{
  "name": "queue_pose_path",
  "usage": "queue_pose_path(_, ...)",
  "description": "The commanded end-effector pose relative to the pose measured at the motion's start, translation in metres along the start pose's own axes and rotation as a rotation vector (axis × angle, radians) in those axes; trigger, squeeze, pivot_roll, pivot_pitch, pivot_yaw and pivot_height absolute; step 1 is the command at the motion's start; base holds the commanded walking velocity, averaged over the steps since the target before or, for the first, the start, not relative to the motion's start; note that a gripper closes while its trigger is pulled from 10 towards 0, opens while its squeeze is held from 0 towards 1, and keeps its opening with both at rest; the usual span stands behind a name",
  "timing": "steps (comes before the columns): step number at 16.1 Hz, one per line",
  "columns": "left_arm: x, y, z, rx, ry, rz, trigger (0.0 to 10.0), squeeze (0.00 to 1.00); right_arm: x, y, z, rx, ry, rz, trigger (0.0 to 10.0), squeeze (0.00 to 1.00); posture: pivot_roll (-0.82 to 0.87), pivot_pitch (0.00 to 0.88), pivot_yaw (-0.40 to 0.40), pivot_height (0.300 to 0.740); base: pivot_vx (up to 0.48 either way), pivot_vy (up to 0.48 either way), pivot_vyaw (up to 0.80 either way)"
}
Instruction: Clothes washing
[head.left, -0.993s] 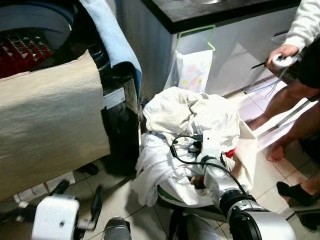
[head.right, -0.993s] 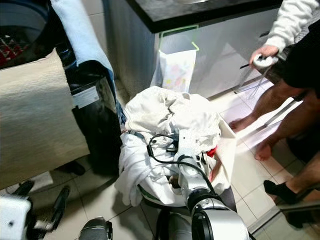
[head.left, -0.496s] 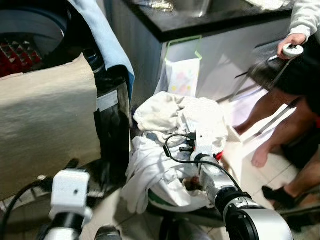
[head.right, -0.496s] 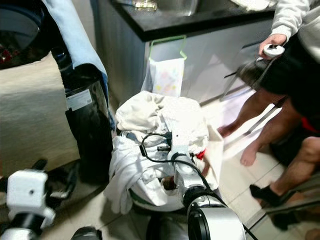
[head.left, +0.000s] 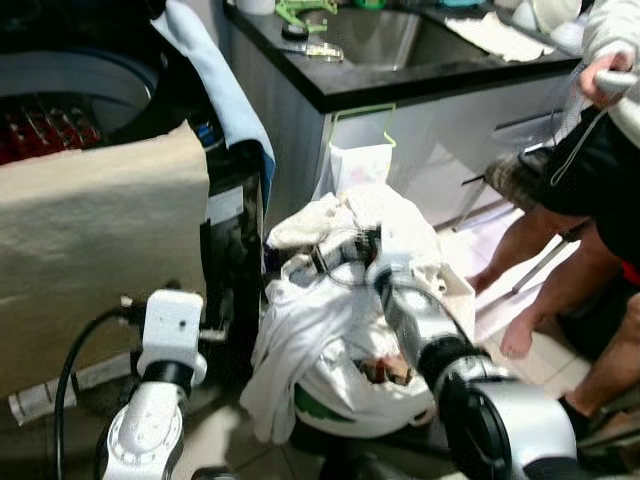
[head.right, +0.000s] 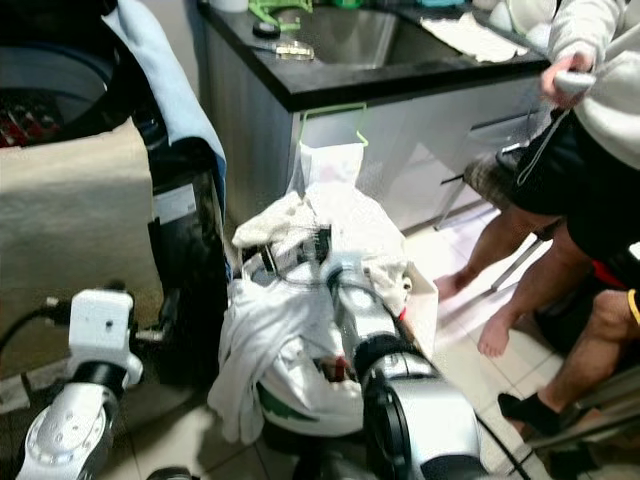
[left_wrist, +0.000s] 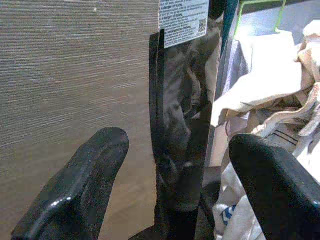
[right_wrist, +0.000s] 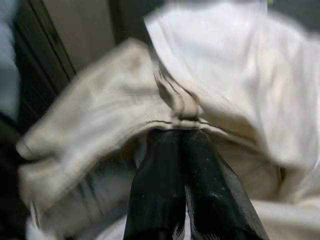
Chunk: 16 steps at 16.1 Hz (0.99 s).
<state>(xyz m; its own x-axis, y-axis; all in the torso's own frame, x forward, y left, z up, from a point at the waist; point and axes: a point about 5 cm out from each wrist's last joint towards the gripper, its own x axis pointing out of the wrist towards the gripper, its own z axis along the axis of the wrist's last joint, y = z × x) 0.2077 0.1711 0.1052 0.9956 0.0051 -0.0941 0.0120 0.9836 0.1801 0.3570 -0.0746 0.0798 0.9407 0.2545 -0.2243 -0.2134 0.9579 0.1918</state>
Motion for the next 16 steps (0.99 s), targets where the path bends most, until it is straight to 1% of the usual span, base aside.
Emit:
queue_pose_path(1,0.003,-0.002,-0.002,-0.007,0.001,-0.002,10.0,0.0,0.004,-0.002,0.016,0.009,-0.047,0.005,0.0,0.0,0.23,0.0,-0.131,0.727,0.0,0.0,0.0)
queue_pose_path(2,0.009,-0.002,-0.002,-0.005,-0.013,-0.003,10.0,0.0,0.008,0.002,0.03,0.012,-0.085,0.021,0.0,0.0,0.22,0.0,-0.134,0.727,0.0,0.0,0.0)
queue_pose_path(3,0.016,-0.002,-0.002,-0.004,-0.03,-0.001,10.0,0.0,0.012,0.01,0.046,0.002,-0.13,0.059,0.0,0.0,0.23,0.0,-0.141,0.727,0.0,0.0,0.0)
queue_pose_path(4,0.017,-0.002,-0.001,-0.004,-0.036,0.001,10.0,0.0,0.013,0.012,0.051,0.0,-0.141,0.07,0.0,0.0,0.23,0.0,-0.141,0.727,0.0,0.0,0.0)
queue_pose_path(6,0.024,-0.004,0.0,0.004,-0.059,-0.001,10.0,0.0,0.017,0.032,0.078,-0.011,-0.214,0.158,0.0,0.0,0.23,0.0,-0.154,0.727,0.0,0.0,0.0)
queue_pose_path(7,0.026,-0.004,0.0,0.003,-0.061,0.0,10.0,0.0,0.018,0.036,0.084,-0.011,-0.229,0.176,0.0,0.0,0.23,0.0,-0.157,0.727,0.0,0.0,0.0)
queue_pose_path(9,0.031,-0.004,-0.001,0.0,-0.072,0.005,10.0,0.0,0.02,0.054,0.109,-0.019,-0.289,0.26,0.0,0.0,0.23,0.0,-0.165,0.727,0.0,0.0,0.0)
queue_pose_path(10,0.032,-0.005,-0.001,0.0,-0.073,0.005,10.0,0.0,0.019,0.057,0.112,-0.026,-0.298,0.277,0.0,0.0,0.23,0.0,-0.167,0.727,0.0,0.0,0.0)
queue_pose_path(11,0.033,-0.005,-0.002,-0.002,-0.075,0.005,10.0,0.0,0.019,0.06,0.111,-0.046,-0.296,0.3,0.0,0.0,0.23,0.0,-0.171,0.727,0.0,0.0,0.0)
queue_pose_path(13,0.033,-0.007,-0.003,-0.003,-0.077,0.005,10.0,0.0,0.018,0.057,0.091,-0.049,-0.245,0.308,0.0,0.0,0.23,0.0,-0.179,0.727,0.0,0.0,0.0)
queue_pose_path(14,0.032,-0.007,-0.003,-0.004,-0.077,0.006,10.0,0.0,0.015,0.055,0.069,-0.056,-0.188,0.312,0.0,0.0,0.23,0.0,-0.179,0.727,0.0,0.0,0.0)
queue_pose_path(15,0.031,-0.006,-0.004,-0.005,-0.078,0.008,10.0,0.0,0.009,0.052,0.034,-0.057,-0.101,0.318,0.0,0.0,0.23,0.0,-0.175,0.727,0.0,0.0,0.0)
queue_pose_path(16,0.029,-0.006,-0.005,-0.005,-0.076,0.009,10.0,0.0,0.003,0.053,0.015,-0.051,-0.064,0.331,0.0,0.0,0.23,0.0,-0.17,0.727,0.0,0.0,0.0)
